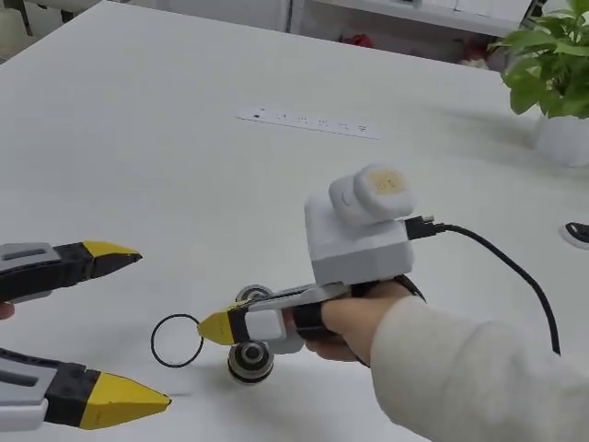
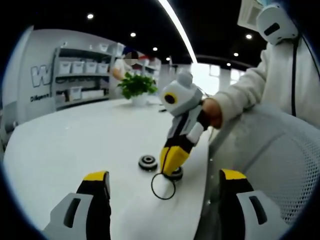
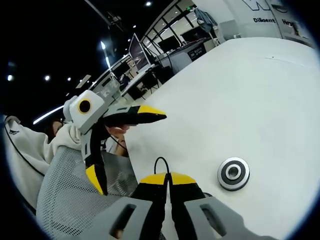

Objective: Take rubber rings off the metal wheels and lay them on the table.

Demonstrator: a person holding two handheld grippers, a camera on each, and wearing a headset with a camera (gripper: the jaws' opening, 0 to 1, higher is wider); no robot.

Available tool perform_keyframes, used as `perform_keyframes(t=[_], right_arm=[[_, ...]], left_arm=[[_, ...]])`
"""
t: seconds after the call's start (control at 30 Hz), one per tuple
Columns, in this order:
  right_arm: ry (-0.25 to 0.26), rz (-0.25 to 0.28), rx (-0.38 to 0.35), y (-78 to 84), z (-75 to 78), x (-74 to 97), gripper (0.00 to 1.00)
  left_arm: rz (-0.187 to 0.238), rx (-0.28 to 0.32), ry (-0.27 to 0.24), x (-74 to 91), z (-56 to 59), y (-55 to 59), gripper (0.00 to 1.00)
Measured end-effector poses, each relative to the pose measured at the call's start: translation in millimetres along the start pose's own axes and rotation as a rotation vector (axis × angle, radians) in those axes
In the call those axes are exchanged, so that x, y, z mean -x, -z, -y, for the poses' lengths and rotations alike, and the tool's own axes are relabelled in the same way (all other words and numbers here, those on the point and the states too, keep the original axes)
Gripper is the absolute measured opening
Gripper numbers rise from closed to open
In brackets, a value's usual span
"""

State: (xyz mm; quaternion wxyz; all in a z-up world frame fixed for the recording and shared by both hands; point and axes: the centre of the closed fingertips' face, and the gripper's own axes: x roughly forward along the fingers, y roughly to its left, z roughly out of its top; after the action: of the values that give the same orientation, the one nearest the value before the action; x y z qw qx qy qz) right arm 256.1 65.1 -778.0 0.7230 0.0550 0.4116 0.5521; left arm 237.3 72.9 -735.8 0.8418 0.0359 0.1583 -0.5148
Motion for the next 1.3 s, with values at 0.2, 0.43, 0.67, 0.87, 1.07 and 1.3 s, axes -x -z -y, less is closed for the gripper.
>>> perform_keyframes(t=[0.2, 0.43, 0.67, 0.87, 1.07, 1.3], right_arm=[[0.025, -0.025, 0.005, 6.0, 8.2, -9.6, 0.0], [0.066, -0.021, 0.004, 5.8, 20.1, -9.3, 0.0], [0.074, -0.033, 0.011, 9.8, 22.5, -10.3, 0.0], [0.078, -0.041, 0.034, 11.9, 23.9, -10.7, 0.0], [0.09, -0.04, 0.044, 10.9, 26.5, -9.8, 0.04], [0.095, -0.048, 0.063, 10.8, 27.6, -7.9, 0.06]], left_arm=[[-0.007, -0.001, 0.006, -0.5, 1.2, 1.1, 0.91], [-0.009, 0.005, 0.007, -0.5, 0.8, 2.0, 0.91], [-0.013, 0.008, 0.006, -0.5, 0.5, 2.9, 0.91], [-0.02, 0.009, 0.01, -0.5, 0.4, 4.8, 0.9], [-0.026, 0.014, 0.012, -0.4, 0.3, 6.3, 0.9], [-0.033, 0.019, 0.012, -0.6, 0.5, 7.7, 0.89]])
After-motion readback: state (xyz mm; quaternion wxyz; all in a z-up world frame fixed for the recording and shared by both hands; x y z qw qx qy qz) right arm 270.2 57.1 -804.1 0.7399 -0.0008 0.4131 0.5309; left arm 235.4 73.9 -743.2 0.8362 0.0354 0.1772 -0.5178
